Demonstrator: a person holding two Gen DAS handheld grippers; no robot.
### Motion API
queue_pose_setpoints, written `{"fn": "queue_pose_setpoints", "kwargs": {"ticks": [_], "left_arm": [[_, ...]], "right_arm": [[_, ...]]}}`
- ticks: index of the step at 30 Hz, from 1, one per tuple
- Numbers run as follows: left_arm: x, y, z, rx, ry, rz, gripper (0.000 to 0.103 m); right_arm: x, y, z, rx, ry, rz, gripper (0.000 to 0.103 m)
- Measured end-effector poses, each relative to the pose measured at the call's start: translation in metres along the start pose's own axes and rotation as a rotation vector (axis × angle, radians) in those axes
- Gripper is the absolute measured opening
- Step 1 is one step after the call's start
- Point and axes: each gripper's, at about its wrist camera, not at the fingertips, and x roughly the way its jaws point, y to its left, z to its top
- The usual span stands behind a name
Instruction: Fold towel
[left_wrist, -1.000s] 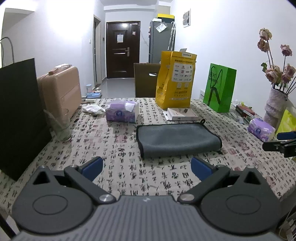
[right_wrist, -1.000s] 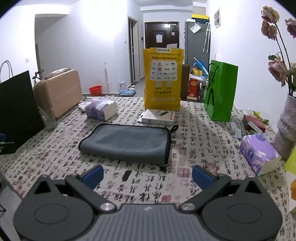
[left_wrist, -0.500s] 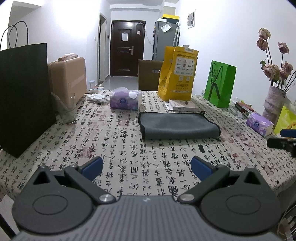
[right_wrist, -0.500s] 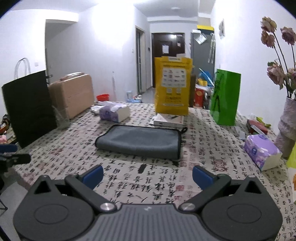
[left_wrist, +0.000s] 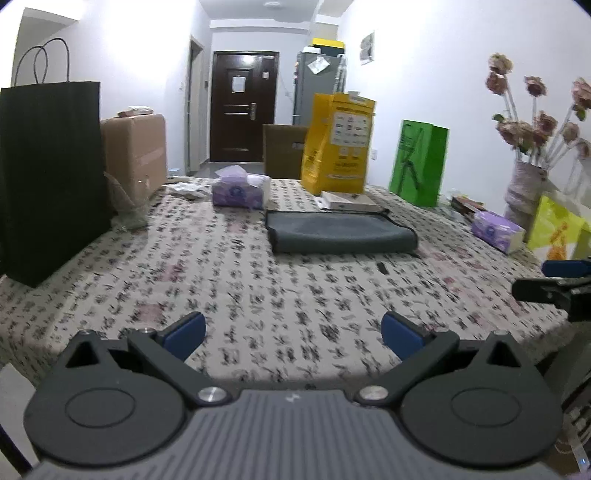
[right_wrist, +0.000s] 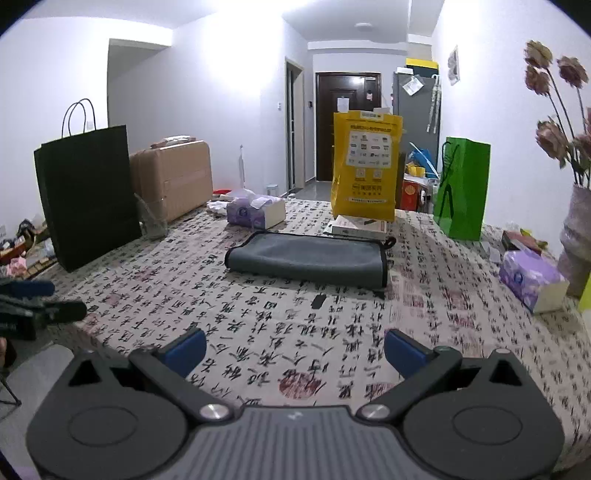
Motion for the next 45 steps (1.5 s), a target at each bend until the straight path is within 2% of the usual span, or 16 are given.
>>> {"fn": "queue_pose_setpoints", "kwargs": {"ticks": [6, 9, 13, 17, 22, 28, 37, 45], "left_arm": [[-0.018, -0.008, -0.02, 0.006, -0.013, 0.001, 0.103], [-0.021, -0.005, -0.025, -0.012, -0.012, 0.034, 0.103], [-0.027, 0.003, -0.03, -0.024, -0.027, 0.067, 0.103], [-0.035, 0.006, -0.035, -0.009, -0.04, 0.063, 0.103], [-0.04, 0.0, -0.045, 0.021, -0.013, 0.042, 0.103], [-0.051, -0.001, -0.048, 0.017, -0.038, 0.057, 0.103], [-0.055, -0.003, -0.051, 0.017, -0.039, 0.017, 0.103], [-0.056, -0.003, -0.052, 0.015, -0.044, 0.024, 0.103]], "right_arm": [[-0.02, 0.013, -0.021, 0.043, -0.015, 0.022, 0.103], [-0.027, 0.022, -0.033, 0.068, -0.028, 0.035, 0.103], [-0.031, 0.029, -0.046, 0.079, -0.005, 0.058, 0.103], [-0.038, 0.031, -0.056, 0.086, 0.013, 0.048, 0.103], [-0.053, 0.031, -0.06, 0.078, -0.017, 0.02, 0.103], [-0.069, 0.041, -0.063, 0.006, -0.032, 0.002, 0.103], [-0.075, 0.036, -0.066, 0.033, -0.037, 0.002, 0.103], [-0.073, 0.035, -0.066, 0.031, -0.035, 0.005, 0.102]]}}
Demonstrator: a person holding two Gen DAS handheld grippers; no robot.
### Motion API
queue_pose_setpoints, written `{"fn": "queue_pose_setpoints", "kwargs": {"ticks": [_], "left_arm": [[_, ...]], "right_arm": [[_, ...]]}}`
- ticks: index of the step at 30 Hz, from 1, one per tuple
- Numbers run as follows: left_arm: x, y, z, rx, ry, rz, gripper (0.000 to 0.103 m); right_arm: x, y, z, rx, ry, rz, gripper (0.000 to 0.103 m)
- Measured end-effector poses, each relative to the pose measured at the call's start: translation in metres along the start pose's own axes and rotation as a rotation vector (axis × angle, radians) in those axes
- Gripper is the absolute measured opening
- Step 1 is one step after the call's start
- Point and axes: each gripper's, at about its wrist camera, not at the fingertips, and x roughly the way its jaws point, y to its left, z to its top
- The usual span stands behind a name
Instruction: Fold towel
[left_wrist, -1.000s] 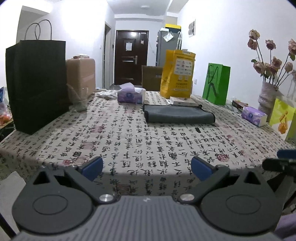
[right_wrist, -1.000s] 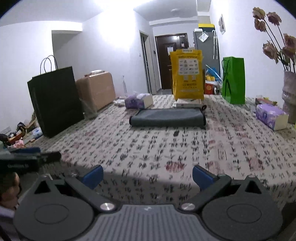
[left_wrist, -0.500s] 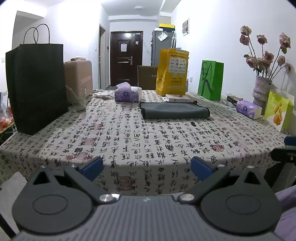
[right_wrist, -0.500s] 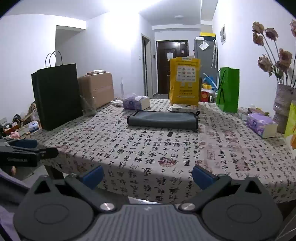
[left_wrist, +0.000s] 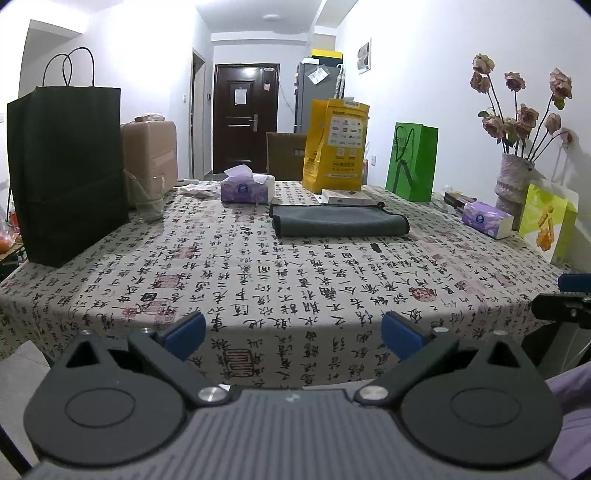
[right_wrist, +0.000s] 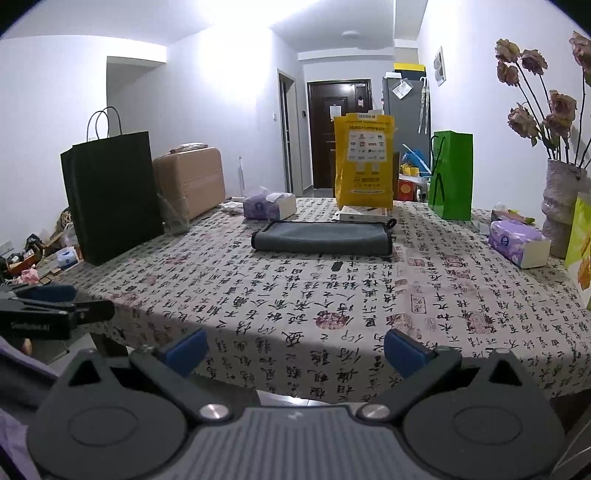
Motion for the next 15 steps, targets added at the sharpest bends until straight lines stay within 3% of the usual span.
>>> {"fn": "queue_pose_setpoints", "kwargs": {"ticks": [15], "left_arm": [[-0.0005, 0.0003, -0.0002, 0.0, 0.0, 0.0, 0.103]], "right_arm": [[0.0036, 0.0017, -0.0018, 0.004, 0.013, 0.009, 0.103]]}}
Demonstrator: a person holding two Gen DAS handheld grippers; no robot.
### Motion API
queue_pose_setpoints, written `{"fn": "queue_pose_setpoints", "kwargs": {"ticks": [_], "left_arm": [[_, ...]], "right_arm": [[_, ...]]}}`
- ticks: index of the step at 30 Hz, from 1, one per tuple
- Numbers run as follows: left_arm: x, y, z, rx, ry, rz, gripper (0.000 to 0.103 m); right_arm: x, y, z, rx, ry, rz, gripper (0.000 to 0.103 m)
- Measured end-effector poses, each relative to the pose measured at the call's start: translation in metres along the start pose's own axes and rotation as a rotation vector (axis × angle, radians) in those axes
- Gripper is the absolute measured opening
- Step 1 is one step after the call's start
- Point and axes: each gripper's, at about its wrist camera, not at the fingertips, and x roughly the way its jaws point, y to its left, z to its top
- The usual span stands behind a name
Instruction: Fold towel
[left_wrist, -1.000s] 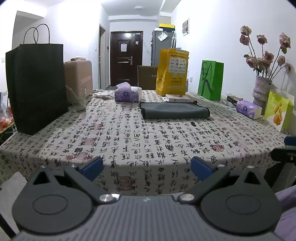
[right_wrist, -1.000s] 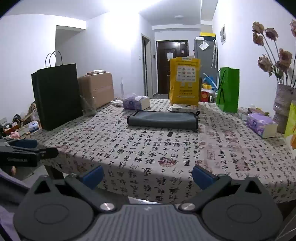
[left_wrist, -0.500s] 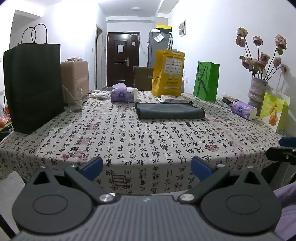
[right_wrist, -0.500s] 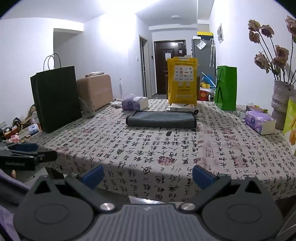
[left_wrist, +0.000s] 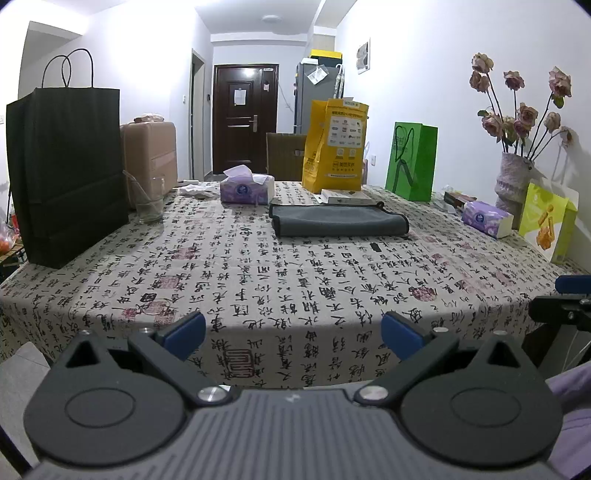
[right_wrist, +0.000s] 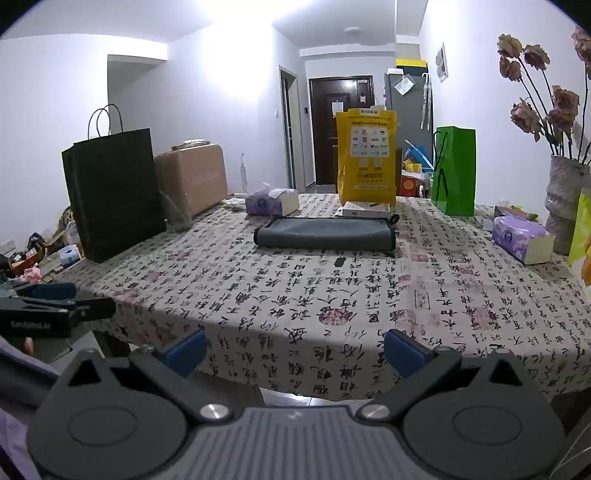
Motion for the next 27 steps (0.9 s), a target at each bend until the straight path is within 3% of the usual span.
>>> {"fn": "queue_pose_setpoints", "kwargs": {"ticks": [27], "left_arm": [[0.0, -0.0008, 0.0013, 0.007, -0.006, -0.002, 0.103]], "right_arm": [[0.0001, 0.0025, -0.0005, -0.003, -0.002, 0.006, 0.103]]}}
